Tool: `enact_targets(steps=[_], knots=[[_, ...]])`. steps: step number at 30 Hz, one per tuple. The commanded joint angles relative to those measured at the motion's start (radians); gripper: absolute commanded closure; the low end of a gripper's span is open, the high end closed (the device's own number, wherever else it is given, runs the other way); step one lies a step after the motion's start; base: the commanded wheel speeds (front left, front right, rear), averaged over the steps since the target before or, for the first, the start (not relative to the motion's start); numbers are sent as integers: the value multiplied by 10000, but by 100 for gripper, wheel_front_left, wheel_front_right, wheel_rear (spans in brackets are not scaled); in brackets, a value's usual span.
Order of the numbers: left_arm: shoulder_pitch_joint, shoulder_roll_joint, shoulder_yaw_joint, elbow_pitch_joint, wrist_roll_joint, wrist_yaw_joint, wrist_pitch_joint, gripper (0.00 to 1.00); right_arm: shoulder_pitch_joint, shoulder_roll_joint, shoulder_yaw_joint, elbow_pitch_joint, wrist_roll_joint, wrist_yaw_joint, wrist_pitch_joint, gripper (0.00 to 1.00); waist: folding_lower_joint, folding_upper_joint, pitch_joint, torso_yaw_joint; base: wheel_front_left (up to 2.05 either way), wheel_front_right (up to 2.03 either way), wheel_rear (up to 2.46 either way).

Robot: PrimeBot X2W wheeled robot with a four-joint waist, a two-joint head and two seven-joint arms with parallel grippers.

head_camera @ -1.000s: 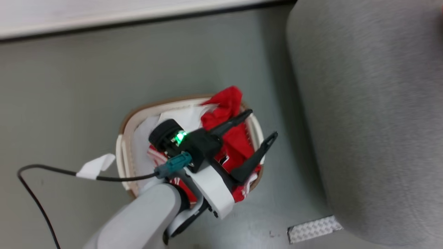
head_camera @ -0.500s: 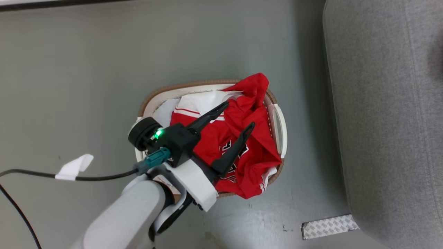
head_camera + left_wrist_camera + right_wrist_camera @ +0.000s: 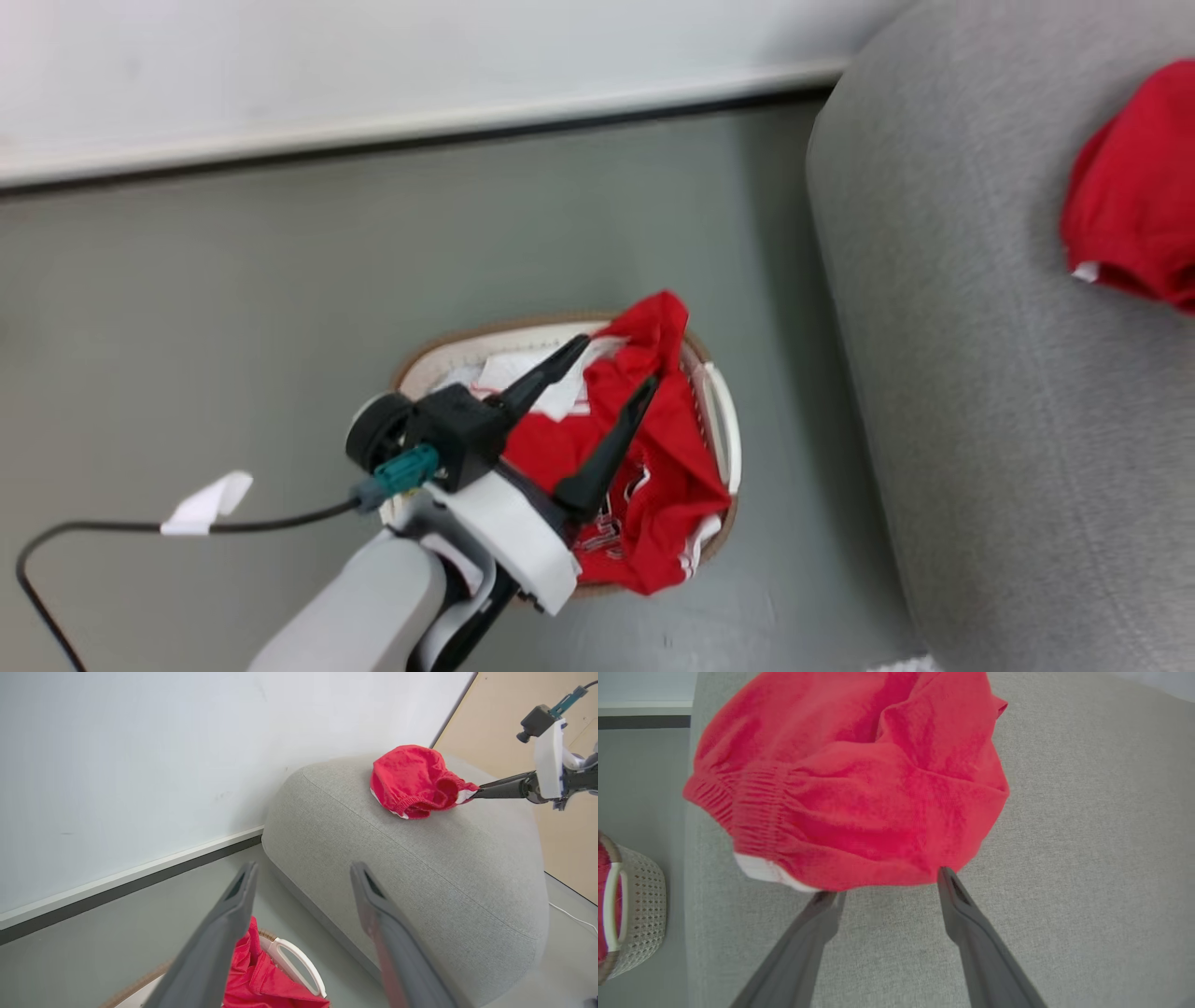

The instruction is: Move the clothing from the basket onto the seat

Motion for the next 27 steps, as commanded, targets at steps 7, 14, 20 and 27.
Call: enact_targets(steps=[7,14,20,27], knots=[[911,-44,236,342,-518,323,-470,0,981,-1090,691,-1662,718,-22,753,0,2,0,-2158,-223,0,0,0],[1453,126,862,394,-955,829,-871,0,1466,-1412,-95,-4099,1036,-22,77,0,2,0,-3453,122,0,0,0],[1767,481,1602,254,-1226,1357,-1091,0,2106,-749,-1183,-5713,527,-22,-974,0,2,0,-4150,696,0,0,0],[2421,904,2315,149,-1333,2013,-1370,0,3491,1010,-2525,-7271,-656,-22,-2367,0,2,0,-4589,1455,0,0,0]])
